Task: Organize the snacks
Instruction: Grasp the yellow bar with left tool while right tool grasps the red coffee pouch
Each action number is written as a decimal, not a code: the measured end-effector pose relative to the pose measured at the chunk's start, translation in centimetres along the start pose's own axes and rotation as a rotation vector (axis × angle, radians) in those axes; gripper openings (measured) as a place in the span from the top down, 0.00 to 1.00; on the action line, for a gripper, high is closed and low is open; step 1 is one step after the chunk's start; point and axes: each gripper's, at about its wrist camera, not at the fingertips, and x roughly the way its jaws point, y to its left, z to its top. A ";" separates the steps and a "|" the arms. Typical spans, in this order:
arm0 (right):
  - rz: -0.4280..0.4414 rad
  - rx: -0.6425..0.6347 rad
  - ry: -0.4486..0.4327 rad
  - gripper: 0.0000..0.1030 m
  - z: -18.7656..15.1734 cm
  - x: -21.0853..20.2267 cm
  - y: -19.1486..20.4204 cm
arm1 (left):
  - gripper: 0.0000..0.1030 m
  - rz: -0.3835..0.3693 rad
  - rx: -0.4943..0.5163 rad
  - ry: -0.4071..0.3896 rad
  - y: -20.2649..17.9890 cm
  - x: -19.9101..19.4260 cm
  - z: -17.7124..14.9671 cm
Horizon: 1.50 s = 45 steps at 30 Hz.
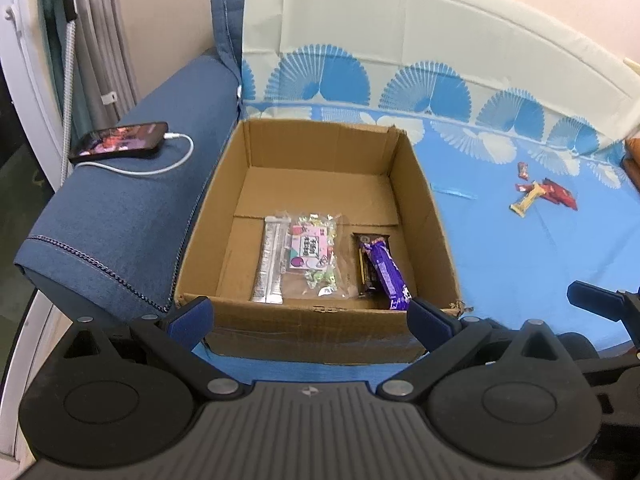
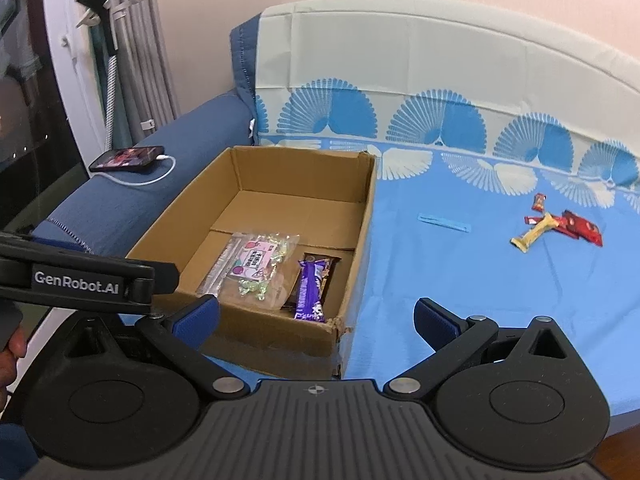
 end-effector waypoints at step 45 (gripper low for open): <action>-0.426 -0.306 0.218 0.00 6.5 32.0 -53.3 | 0.00 -0.313 0.506 0.370 -45.3 42.6 16.3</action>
